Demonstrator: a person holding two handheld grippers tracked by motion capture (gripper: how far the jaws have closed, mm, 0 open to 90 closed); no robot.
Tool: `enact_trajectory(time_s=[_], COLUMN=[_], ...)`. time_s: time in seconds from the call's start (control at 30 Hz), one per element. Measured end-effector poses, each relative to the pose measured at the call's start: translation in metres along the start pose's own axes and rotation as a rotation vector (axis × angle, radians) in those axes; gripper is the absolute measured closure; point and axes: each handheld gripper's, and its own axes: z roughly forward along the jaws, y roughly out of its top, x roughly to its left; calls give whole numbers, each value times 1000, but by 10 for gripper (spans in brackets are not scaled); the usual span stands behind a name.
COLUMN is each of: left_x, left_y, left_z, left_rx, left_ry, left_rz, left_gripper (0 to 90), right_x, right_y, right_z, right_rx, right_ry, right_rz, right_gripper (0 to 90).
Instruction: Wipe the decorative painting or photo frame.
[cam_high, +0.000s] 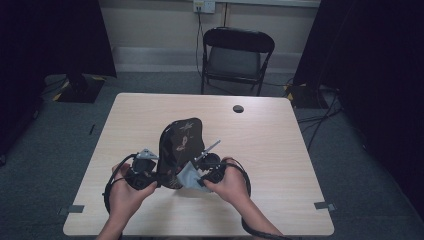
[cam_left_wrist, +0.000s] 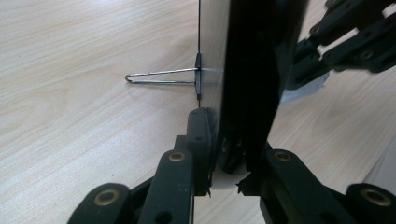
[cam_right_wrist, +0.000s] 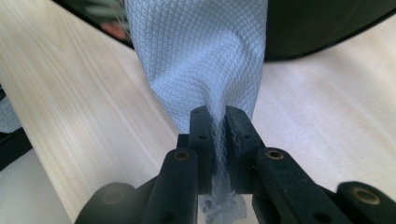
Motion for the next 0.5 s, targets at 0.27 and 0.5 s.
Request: enact_trajectory(time_s=[0.27,0.5], left_x=[1,1], left_y=[0,0], left_z=[0,0], left_rx=[2,1], left_ry=[-2,-3], left_rz=[-3,-9], left_gripper=[789,789], right_x=[-3,-6], right_y=[-12,-18], right_z=[18,18], right_rx=[38,32], right_ry=[10,12], right_rz=[17,22], right_gripper=[825,825])
